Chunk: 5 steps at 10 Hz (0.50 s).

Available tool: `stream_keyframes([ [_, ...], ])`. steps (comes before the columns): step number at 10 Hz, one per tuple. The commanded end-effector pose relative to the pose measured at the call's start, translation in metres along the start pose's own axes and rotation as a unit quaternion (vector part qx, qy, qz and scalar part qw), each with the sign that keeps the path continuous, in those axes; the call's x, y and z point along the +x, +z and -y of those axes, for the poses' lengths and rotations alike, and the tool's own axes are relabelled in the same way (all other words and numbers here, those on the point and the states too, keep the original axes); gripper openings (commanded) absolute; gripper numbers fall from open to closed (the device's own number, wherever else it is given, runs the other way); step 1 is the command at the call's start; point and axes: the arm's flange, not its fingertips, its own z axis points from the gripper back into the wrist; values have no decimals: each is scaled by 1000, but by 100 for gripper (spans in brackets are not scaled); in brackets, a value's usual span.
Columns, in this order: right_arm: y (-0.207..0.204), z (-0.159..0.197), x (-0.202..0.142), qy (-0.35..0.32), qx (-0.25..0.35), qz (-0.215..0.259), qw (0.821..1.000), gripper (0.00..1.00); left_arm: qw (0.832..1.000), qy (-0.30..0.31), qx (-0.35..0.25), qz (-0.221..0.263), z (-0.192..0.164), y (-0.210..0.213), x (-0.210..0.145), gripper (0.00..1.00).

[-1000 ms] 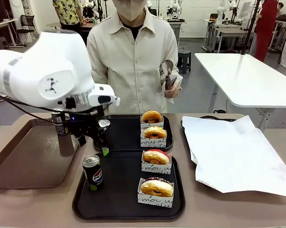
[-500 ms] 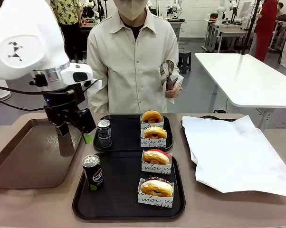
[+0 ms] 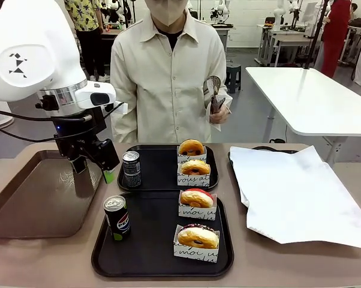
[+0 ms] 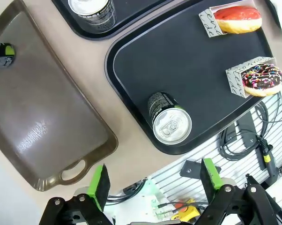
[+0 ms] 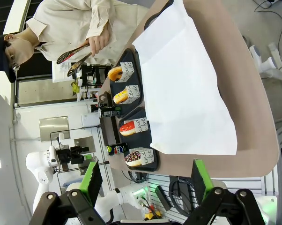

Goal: Set up donuts and drinks on trays.
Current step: Pick up one Pepsi coke from the Handle tray and place it on the Flat Tray without a Pepsi coke.

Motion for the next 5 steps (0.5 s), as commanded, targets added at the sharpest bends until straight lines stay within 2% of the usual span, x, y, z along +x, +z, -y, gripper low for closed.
stream_keyframes([
  [1, -1, 1, 1, 5, 8, 1, 1000, 100, 1000, 1, 0, 0, 0, 1, -1, 100],
  [2, -1, 1, 1, 5, 8, 1, 1000, 100, 997, 54, -55, 17, -47, 17, 11, 100],
  [3, -1, 1, 1, 5, 8, 1, 1000, 100, 987, 106, -115, 38, -93, 30, 10, 100],
  [4, -1, 1, 1, 5, 8, 1, 1000, 100, 971, 166, -161, 54, -128, 34, -21, 100],
  [5, -1, 1, 1, 5, 8, 1, 1000, 100, 955, 216, -195, 61, -168, 36, -33, 100],
])
